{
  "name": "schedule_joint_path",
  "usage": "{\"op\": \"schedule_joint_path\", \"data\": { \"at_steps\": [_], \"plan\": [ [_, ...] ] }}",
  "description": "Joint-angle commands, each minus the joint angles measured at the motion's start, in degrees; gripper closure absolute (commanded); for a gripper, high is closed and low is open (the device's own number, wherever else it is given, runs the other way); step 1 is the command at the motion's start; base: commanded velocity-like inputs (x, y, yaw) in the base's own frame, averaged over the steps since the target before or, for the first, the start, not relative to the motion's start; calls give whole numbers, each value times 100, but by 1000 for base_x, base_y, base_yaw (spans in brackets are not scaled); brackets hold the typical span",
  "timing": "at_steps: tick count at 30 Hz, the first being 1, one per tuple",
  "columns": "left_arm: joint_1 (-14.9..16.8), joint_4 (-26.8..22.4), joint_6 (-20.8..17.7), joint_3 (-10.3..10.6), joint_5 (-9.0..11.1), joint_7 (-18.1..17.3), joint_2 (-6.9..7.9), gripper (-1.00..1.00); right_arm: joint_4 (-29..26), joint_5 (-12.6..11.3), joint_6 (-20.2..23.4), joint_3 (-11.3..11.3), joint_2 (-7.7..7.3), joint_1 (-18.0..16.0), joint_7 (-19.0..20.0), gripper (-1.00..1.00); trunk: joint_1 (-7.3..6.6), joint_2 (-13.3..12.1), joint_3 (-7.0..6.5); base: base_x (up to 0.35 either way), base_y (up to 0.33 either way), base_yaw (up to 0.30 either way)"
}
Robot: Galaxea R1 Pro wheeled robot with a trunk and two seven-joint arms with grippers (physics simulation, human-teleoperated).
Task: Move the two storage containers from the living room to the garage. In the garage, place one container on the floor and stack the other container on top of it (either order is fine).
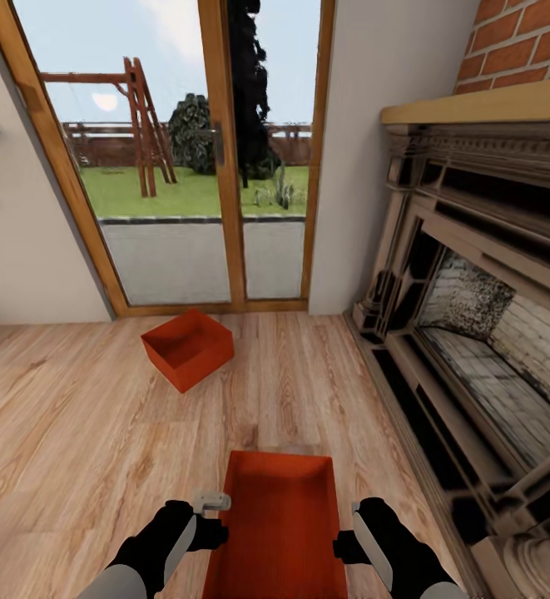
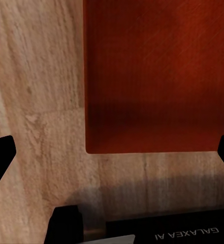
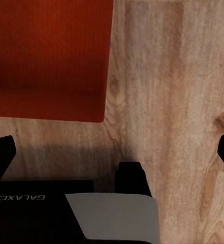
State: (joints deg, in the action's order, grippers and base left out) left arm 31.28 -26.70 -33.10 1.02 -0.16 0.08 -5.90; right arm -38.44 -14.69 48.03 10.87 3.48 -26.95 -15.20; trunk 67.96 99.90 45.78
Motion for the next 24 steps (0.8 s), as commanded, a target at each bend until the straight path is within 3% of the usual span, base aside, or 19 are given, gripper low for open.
{"op": "schedule_joint_path", "data": {
  "at_steps": [1, 18, 24],
  "plan": [
    [1, -10, -30, 10, -2, 1, 1, -100, -6, -60, 15, 21, -4, -3, -54, -100, -1, 2, 8, 0, 0, 0],
    [1, -8, -30, 12, -2, 1, 1, -100, -6, -59, 17, 21, -5, -4, -54, -100, 373, 684, 319, 0, 0, 0],
    [1, -9, -30, 6, -2, 1, 1, -100, -6, -60, 16, 21, -3, -4, -54, -100, 373, 684, 326, 0, 0, 0]
  ]
}}
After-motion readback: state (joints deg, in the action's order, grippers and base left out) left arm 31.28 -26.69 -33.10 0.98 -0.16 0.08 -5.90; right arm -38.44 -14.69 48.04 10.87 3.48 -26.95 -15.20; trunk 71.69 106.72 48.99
